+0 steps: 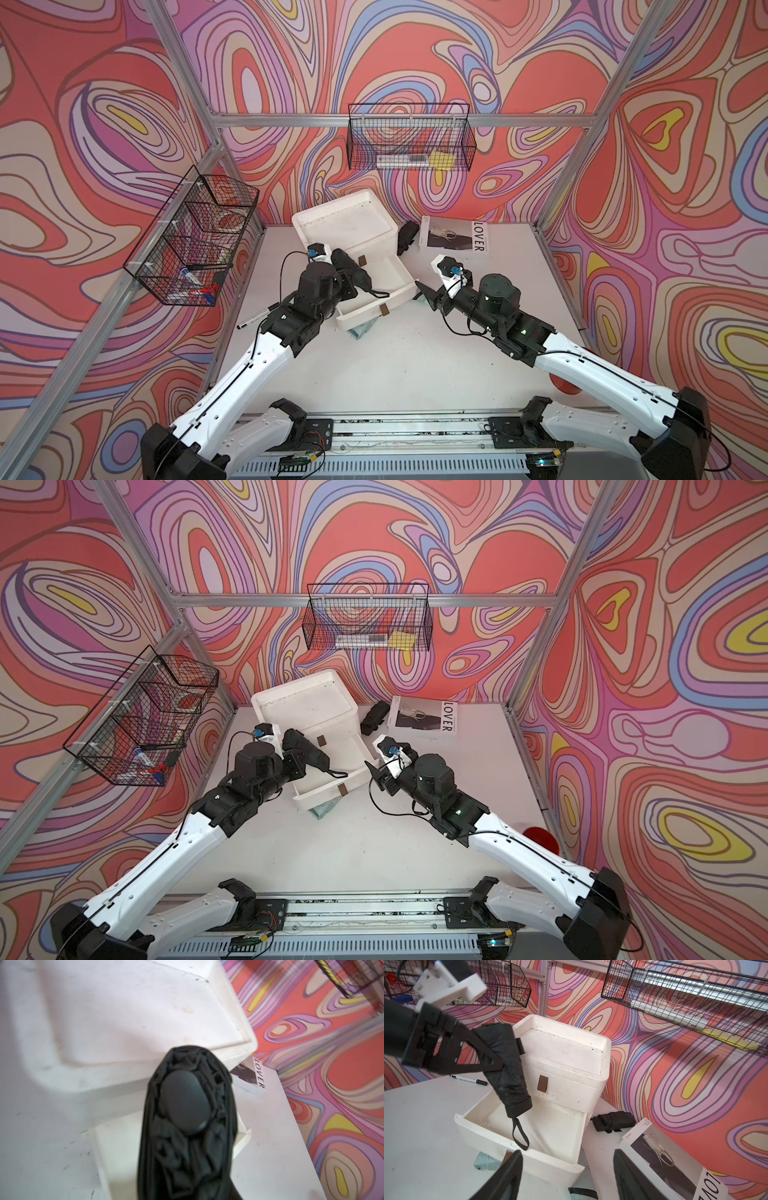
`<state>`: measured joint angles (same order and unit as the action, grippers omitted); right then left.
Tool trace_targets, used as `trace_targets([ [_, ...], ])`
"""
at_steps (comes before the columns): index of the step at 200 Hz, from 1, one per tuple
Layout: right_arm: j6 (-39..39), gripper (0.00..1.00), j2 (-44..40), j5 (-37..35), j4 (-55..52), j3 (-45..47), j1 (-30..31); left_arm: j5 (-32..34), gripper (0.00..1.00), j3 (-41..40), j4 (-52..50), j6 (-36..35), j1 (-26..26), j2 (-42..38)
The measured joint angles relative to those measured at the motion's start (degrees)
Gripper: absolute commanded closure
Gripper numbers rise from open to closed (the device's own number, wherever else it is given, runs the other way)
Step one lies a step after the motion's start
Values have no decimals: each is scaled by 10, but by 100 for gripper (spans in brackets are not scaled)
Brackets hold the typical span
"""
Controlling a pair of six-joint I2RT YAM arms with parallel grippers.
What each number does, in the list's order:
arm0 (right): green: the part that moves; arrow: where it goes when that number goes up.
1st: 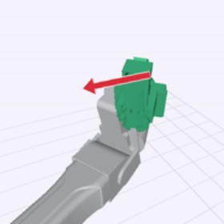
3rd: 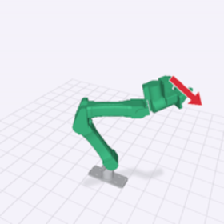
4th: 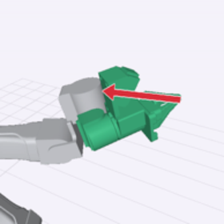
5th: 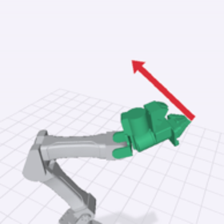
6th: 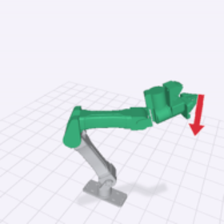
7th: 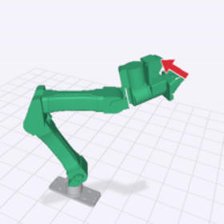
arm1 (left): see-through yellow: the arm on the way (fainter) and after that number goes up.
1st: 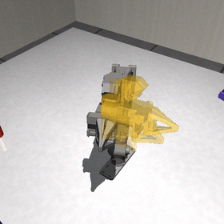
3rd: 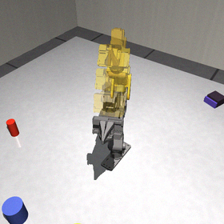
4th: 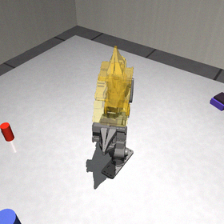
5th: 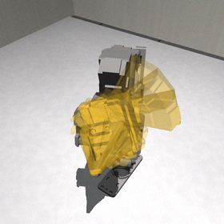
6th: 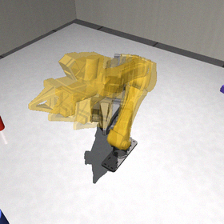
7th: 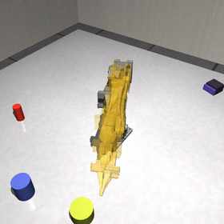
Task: Place the umbrella in the drawer by color
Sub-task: Pick up the umbrella from the center of the board, then place the umbrella in the drawer.
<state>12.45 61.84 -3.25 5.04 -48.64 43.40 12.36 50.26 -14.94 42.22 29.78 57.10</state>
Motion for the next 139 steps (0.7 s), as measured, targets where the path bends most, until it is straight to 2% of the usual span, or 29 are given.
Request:
trace_targets([
  [20,-18,27,0,-9,15,16,0,106,100,-41,16,41,73,-8],
  [40,-37,25,0,-23,26,31,0,200,100,-49,54,64,146,21],
  [56,-54,24,0,-34,27,37,0,240,100,-49,97,90,171,60],
  [75,-79,23,0,-47,25,37,0,264,100,-49,138,124,177,115],
  [88,-97,23,0,-53,14,34,0,271,90,-49,163,145,178,156],
  [98,-109,22,3,-58,-2,28,0,269,76,-49,184,159,178,185],
  [108,-122,15,9,-64,-19,17,0,264,64,-49,207,170,179,207],
  [121,-143,14,19,-73,-41,-2,-2,250,48,-43,228,179,182,222],
  [139,-174,8,36,-73,-66,-28,-14,228,36,-38,239,188,191,225],
])
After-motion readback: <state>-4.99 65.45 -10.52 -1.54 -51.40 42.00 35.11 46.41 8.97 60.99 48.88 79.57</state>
